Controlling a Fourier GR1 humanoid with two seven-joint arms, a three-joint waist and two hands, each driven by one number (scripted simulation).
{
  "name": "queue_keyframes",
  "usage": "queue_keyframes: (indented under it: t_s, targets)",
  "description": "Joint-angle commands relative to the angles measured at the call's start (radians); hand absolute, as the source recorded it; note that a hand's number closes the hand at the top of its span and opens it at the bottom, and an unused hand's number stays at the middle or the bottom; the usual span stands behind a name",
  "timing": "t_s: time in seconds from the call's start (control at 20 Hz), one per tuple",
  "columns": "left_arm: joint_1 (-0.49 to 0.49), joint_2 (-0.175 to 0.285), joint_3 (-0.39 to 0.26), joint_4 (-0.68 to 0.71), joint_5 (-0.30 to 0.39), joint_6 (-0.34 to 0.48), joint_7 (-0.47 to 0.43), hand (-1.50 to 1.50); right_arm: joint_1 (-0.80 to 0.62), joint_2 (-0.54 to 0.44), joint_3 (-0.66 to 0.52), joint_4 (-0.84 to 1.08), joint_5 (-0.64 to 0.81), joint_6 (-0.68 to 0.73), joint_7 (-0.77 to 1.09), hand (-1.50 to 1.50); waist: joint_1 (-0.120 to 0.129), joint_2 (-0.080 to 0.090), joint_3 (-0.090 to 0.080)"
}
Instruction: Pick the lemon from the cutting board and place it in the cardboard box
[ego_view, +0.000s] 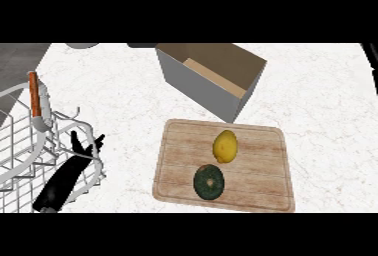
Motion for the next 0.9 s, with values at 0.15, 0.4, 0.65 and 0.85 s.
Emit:
queue_keyframes:
  t_s: [0.15, 0.4, 0.65, 0.85]
  targets:
    - [-0.037, -0.005, 0.107, -0.058, -0.022, 0.103, -0.039, 0.0, 0.024, 0.158, 0.002, 0.024, 0.218, -0.388, 0.012, -1.5, 0.007, -0.011, -0.031]
    - [-0.032, -0.031, 0.128, -0.069, -0.021, 0.134, -0.033, 0.0, 0.205, 0.15, -0.047, 0.208, 0.419, -0.655, 0.143, 1.5, -0.023, -0.002, -0.04]
    - [-0.042, -0.076, 0.144, -0.071, -0.024, 0.179, -0.054, 0.0, 0.219, 0.414, 0.061, 0.151, 0.601, -0.995, 0.064, -1.5, -0.013, -0.009, -0.035]
    - [-0.019, -0.053, 0.167, -0.114, 0.001, 0.162, -0.04, 0.0, 0.3, 0.428, 0.238, 0.196, 0.83, -1.025, 0.208, -1.5, -0.015, -0.012, -0.037]
